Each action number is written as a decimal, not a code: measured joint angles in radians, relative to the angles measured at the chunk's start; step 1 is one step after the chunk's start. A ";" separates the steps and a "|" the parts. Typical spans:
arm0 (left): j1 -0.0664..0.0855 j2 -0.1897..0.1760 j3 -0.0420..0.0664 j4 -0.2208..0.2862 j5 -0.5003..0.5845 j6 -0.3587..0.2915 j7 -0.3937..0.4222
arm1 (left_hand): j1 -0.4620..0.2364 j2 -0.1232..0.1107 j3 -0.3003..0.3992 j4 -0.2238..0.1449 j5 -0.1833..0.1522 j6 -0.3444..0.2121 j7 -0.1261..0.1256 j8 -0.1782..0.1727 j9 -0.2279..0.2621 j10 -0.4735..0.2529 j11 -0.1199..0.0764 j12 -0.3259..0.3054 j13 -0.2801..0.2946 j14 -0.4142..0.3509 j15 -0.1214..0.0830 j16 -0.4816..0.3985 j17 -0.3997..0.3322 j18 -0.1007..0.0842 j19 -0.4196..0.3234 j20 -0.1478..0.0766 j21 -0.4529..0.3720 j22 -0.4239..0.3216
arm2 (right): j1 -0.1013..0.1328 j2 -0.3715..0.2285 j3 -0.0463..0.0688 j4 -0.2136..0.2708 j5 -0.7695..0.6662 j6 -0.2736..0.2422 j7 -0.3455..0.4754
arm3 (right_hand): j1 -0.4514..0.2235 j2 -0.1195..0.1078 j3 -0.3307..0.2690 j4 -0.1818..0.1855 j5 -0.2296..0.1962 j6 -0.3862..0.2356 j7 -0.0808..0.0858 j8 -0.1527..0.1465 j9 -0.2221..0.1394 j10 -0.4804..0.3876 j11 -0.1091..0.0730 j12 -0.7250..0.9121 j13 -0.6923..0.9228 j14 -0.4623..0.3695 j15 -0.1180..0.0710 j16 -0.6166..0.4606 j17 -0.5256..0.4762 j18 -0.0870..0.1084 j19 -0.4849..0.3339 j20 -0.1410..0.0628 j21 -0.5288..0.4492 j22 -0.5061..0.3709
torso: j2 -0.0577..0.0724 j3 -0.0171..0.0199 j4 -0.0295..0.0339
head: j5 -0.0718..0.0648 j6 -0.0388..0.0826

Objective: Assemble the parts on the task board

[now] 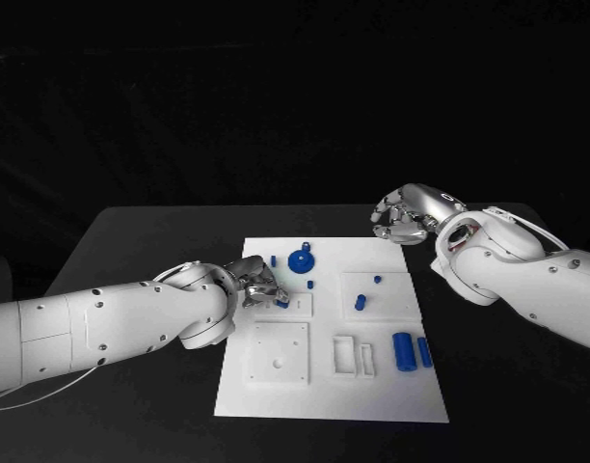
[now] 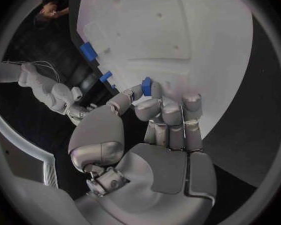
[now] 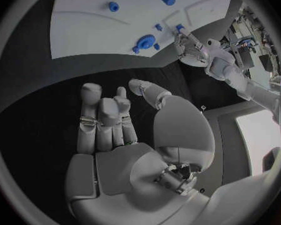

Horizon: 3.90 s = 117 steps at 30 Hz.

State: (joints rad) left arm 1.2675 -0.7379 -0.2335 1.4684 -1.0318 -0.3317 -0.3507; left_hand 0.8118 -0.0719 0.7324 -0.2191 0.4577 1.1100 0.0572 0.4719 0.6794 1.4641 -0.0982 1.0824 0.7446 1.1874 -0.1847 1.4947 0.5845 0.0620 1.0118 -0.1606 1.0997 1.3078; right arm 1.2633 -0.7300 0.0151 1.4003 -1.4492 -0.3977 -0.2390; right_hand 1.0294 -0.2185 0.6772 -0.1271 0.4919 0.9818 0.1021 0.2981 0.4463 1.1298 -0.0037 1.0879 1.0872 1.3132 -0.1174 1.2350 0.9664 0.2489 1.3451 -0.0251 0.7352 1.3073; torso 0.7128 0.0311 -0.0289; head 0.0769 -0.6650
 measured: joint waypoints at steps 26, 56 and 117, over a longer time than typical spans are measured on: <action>0.002 0.014 0.001 -0.010 0.009 0.026 -0.007 | -0.022 0.022 0.040 -0.003 -0.110 0.000 0.000 0.017 0.001 0.000 0.000 0.026 -0.010 0.004 0.004 0.006 0.000 0.000 0.011 -0.004 0.000 0.000 | 0.000 0.003 0.000 -0.002 0.000 0.003 0.001 | -0.004 0.004 0.001 0.007 0.008 0.000 0.000 0.000 0.000 0.000 0.000 0.000 -0.001 0.001 0.001 0.000 0.001 0.000 0.005 -0.002 -0.004 0.000 | -0.001 0.0004 0.0007 | 0.000 -0.006; 0.006 0.035 0.003 -0.021 -0.011 0.045 -0.021 | 0.011 -0.011 -0.028 0.009 -0.119 0.004 0.003 0.034 -0.005 0.001 -0.001 0.045 -0.028 0.007 0.007 0.015 -0.001 0.015 0.011 -0.003 0.005 0.000 | 0.000 0.005 0.000 -0.002 0.008 0.005 0.010 | -0.008 0.008 -0.001 0.009 0.015 0.000 -0.004 0.000 0.000 0.000 0.000 0.000 -0.002 0.002 0.001 0.000 0.000 0.000 0.003 0.000 -0.004 0.000 | -0.001 0.0012 0.0001 | 0.002 -0.007; -0.003 0.040 -0.003 -0.026 0.018 0.086 -0.028 | -0.048 -0.090 -0.120 0.164 -0.403 0.159 -0.103 0.045 -0.023 -0.076 -0.059 0.063 -0.063 0.059 -0.056 0.016 -0.003 0.019 0.010 -0.004 0.004 0.000 | 0.000 0.007 0.000 -0.005 0.011 0.008 0.015 | -0.008 0.008 0.001 0.012 0.015 -0.002 -0.002 0.000 0.000 0.000 0.000 0.000 -0.003 0.002 0.002 0.000 0.001 0.000 0.002 -0.005 -0.004 0.000 | -0.001 -0.0006 0.0010 | -0.005 -0.001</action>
State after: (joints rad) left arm 1.2641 -0.6977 -0.2367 1.4419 -1.0134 -0.2461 -0.3789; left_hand 0.7641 -0.1623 0.6124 -0.0552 0.0550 1.2690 -0.0454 0.5171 0.6561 1.3881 -0.1575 1.1454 0.6816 1.2462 -0.2402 1.5102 0.5817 0.0805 1.0221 -0.1642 1.1035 1.3079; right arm 1.2630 -0.7226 0.0151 1.3952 -1.4386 -0.3895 -0.2240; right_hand 1.0215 -0.2106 0.6787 -0.1149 0.5073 0.9799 0.0999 0.2981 0.4463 1.1299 -0.0036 1.0880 1.0846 1.3149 -0.1158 1.2352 0.9673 0.2489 1.3467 -0.0304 0.7315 1.3073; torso 0.7121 0.0305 -0.0279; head 0.0722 -0.6663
